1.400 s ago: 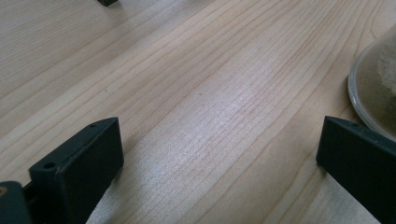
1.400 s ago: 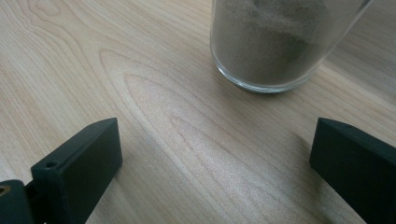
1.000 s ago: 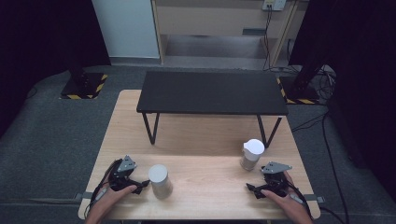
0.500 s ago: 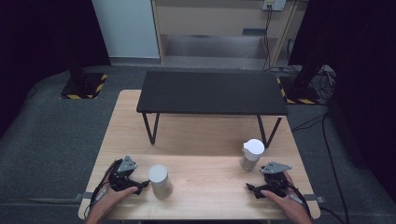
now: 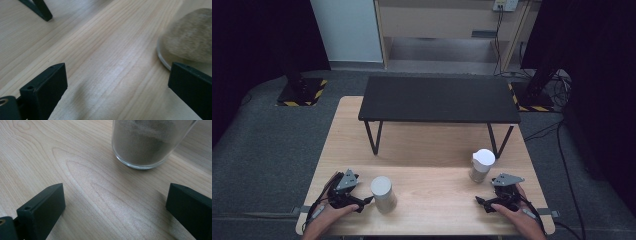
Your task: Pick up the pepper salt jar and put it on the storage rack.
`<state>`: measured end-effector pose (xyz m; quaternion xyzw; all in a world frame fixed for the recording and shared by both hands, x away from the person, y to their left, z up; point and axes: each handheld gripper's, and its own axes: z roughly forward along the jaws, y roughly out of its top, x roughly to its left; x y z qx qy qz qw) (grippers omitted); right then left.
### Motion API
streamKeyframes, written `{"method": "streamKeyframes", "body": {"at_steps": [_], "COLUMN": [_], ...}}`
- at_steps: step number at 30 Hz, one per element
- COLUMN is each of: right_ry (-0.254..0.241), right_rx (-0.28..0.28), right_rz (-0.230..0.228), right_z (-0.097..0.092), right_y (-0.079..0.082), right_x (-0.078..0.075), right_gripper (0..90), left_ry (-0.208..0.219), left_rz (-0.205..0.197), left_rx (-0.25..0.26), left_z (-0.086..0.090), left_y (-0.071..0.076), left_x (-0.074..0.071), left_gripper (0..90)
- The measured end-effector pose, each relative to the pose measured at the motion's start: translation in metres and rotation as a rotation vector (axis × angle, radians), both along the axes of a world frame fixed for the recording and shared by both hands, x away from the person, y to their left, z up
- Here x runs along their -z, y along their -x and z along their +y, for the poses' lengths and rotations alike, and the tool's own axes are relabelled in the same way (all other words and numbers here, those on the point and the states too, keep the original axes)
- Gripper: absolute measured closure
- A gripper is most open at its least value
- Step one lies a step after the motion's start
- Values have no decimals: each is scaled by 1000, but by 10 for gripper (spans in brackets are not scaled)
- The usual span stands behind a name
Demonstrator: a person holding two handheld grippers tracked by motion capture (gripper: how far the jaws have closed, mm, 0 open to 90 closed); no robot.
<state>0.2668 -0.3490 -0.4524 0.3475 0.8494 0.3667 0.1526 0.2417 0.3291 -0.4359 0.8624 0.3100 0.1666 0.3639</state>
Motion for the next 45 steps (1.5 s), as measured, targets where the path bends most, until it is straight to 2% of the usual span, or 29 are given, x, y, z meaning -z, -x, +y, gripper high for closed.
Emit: {"method": "streamKeyframes", "body": {"at_steps": [6,14,17,18,21,22,23,29,45], "right_ry": [0,0,0,0,0,0,0,0,0], "right_rx": [1,1,2,2,2,3,3,3,2], "right_rz": [0,0,0,0,0,0,0,0,1], "right_z": [0,0,0,0,0,0,0,0,0], "right_y": [0,0,0,0,0,0,0,0,0], "right_x": [0,0,0,0,0,0,0,0,0], "right_gripper": [31,31,31,31,31,31,31,31,30], "left_ry": [-19,-8,8,28,35,44,72,94,103], "left_rz": [20,11,3,2,-4,-6,-14,-38,-77], "left_rx": [68,77,93,106,114,119,133,153,170], "left_z": [-3,0,2,5,5,6,9,8,-13], "left_y": [1,6,7,8,8,9,9,12,16], "left_x": [-3,-5,-6,-5,-6,-6,-5,-9,-18], "left_gripper": [13,16,16,16,16,16,17,16,14]}}
